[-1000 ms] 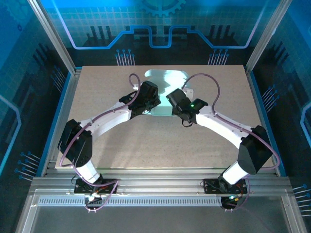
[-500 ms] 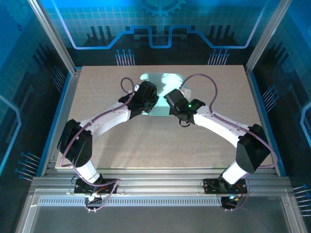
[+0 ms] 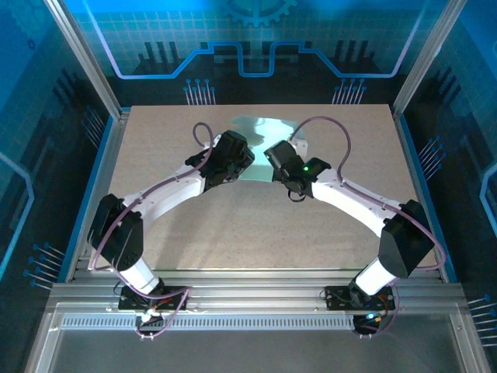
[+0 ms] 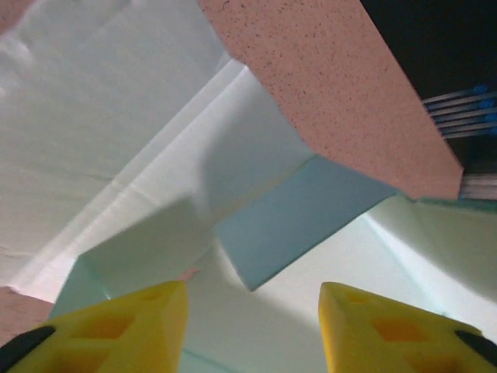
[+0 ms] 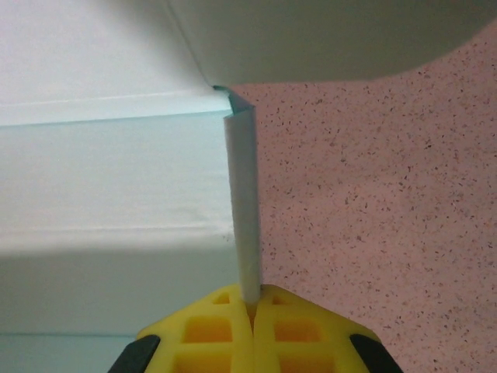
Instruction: Fold the paper box
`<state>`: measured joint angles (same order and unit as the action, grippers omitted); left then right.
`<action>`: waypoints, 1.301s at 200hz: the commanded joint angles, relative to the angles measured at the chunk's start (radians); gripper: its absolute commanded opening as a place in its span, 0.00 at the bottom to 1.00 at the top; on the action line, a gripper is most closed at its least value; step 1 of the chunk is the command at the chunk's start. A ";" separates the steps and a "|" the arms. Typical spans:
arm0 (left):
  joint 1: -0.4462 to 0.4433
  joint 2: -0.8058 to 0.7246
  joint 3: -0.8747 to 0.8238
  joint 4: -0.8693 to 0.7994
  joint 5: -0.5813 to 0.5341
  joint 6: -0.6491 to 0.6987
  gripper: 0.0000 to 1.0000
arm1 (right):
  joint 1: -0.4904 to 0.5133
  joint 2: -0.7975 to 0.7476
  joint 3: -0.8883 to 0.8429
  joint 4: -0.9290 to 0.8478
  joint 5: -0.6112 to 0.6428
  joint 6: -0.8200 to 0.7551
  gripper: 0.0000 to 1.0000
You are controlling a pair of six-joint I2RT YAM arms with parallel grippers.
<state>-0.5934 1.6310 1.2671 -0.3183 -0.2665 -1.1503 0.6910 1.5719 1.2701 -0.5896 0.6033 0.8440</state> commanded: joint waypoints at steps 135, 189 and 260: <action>0.005 -0.191 -0.128 -0.151 0.004 0.089 0.44 | -0.036 -0.012 0.006 0.030 0.005 -0.005 0.00; 0.006 -0.116 -0.085 -0.117 0.027 0.083 0.30 | -0.036 -0.012 -0.003 0.033 -0.015 0.004 0.00; 0.005 -0.069 -0.046 -0.107 0.024 0.172 0.16 | -0.033 0.001 0.006 0.021 -0.019 -0.003 0.00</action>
<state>-0.5926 1.5574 1.1862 -0.4309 -0.2485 -1.0199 0.6662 1.5620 1.2701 -0.5751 0.5831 0.8379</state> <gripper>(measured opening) 0.166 0.053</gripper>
